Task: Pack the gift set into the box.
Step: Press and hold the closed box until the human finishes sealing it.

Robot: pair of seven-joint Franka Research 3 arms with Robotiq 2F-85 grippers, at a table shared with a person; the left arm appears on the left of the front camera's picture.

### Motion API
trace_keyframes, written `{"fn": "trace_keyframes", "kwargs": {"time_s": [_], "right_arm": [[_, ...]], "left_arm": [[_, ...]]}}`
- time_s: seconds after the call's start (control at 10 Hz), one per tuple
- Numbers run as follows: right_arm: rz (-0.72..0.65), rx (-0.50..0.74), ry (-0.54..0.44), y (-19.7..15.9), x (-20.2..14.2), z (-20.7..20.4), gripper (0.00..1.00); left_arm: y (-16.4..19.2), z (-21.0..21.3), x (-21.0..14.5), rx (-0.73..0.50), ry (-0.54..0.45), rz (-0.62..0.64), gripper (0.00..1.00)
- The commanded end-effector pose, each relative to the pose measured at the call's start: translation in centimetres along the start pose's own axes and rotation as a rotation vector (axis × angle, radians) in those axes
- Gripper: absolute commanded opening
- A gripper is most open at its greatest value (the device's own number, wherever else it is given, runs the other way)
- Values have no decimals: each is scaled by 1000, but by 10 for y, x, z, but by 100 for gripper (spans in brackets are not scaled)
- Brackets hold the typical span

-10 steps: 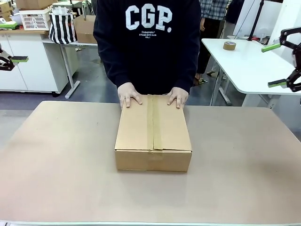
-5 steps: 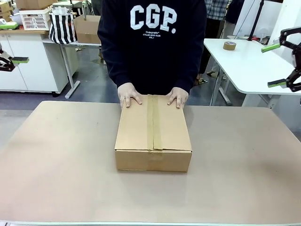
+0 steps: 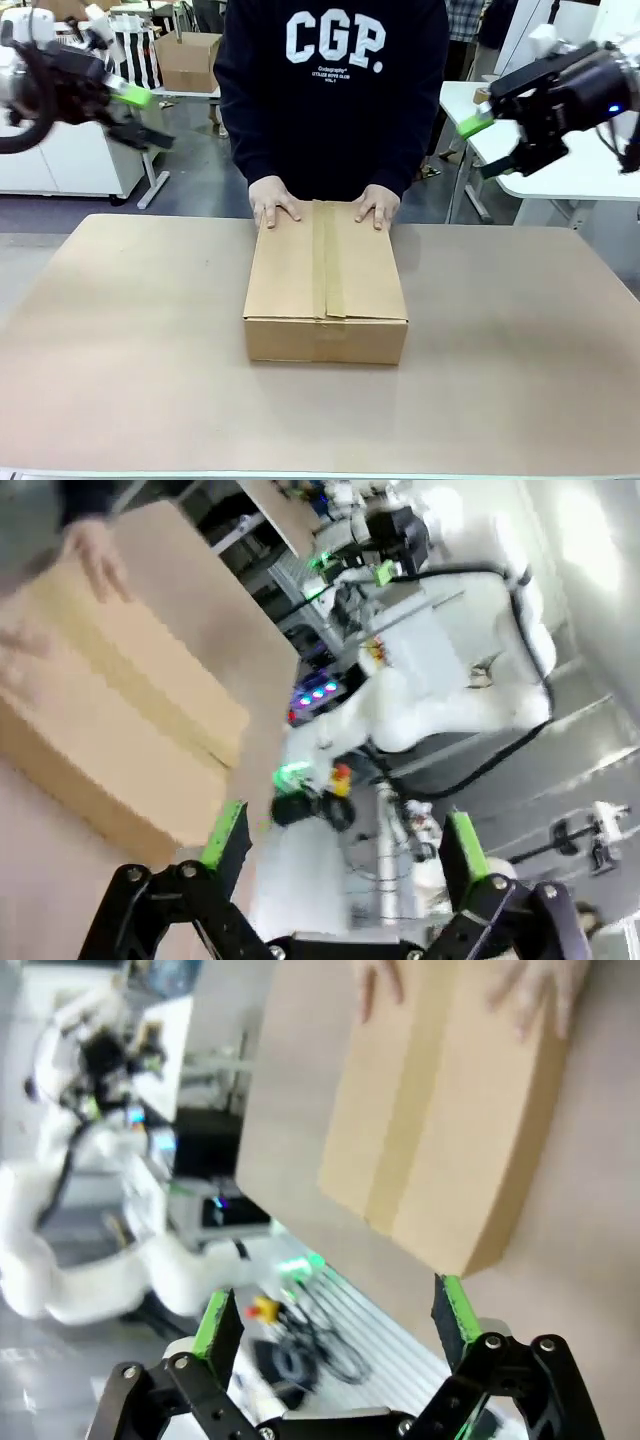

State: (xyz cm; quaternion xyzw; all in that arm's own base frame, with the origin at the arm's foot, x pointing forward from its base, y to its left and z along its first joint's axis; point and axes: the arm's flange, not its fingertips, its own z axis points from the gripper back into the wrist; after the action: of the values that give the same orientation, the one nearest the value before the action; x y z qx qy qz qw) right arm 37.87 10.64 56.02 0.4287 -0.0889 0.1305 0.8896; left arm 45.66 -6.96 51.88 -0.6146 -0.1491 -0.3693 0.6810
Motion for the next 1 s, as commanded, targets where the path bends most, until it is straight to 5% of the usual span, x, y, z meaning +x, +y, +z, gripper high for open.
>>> {"fn": "trace_keyframes", "kwargs": {"time_s": [0.0,0.1,0.2,0.3,0.4,0.7,0.8,0.9], "right_arm": [[732,122,146,19,3,-20,100],[879,57,228,41,-3,-20,100],[1008,-17,224,63,-9,-11,100],[988,-157,139,78,-6,-8,100],[460,-52,200,54,-7,-33,100],[460,-52,200,54,-7,-33,100],[523,-88,232,57,-9,-27,100],[832,0,177,43,9,-42,100]], "left_arm": [[8,-37,-17,32,-5,-342,100],[4,-58,-20,44,51,-418,100],[-3,-69,-21,13,46,-465,100],[-12,-66,-17,40,-24,-443,100],[6,-67,-6,32,64,-402,100],[6,-67,-6,32,64,-402,100],[5,-70,-12,36,51,-424,100],[23,-73,-11,73,-9,-565,100]]}}
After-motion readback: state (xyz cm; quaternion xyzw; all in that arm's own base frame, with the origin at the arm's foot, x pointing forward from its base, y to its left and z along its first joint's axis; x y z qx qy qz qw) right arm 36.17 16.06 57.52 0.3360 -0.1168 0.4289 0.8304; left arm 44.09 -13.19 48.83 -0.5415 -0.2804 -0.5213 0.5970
